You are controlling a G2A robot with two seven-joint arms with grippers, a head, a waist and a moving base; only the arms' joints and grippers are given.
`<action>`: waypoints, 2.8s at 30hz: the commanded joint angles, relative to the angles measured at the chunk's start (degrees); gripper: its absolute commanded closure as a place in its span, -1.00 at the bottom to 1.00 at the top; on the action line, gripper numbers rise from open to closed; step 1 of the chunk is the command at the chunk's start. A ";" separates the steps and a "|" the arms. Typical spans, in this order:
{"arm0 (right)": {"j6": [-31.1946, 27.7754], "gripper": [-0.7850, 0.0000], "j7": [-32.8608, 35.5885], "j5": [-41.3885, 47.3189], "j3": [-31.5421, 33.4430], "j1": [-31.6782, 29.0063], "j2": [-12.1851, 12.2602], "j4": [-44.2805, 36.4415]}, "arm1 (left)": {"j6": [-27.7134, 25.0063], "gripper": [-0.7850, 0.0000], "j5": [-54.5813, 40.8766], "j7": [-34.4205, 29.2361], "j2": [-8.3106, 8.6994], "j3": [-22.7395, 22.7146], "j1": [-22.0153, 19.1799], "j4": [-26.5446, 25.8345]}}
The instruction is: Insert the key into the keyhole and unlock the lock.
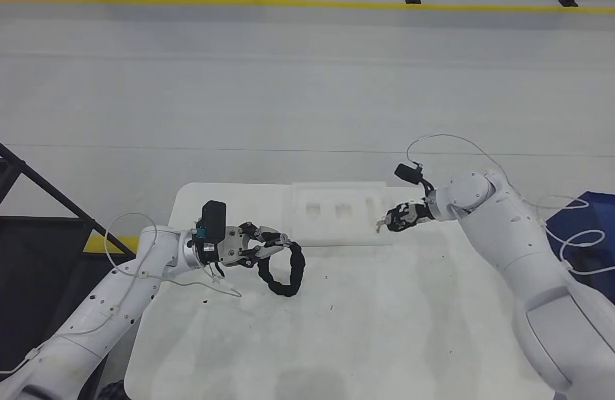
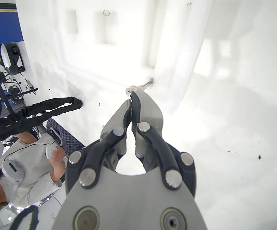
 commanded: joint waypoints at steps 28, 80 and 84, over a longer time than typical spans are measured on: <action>-18.45 -1.00 -3.34 -11.55 -3.67 0.76 -1.14 -1.28 | 0.00 1.00 0.00 0.00 0.00 0.00 0.00 0.00; -39.56 0.18 -31.56 -42.41 -9.10 -0.20 0.26 -2.06 | 0.00 1.00 0.00 0.00 0.00 0.00 0.00 0.00; -39.19 0.28 -33.04 -42.90 -9.58 -0.20 -0.53 -0.72 | 0.00 1.00 0.00 0.00 0.00 0.00 0.00 0.00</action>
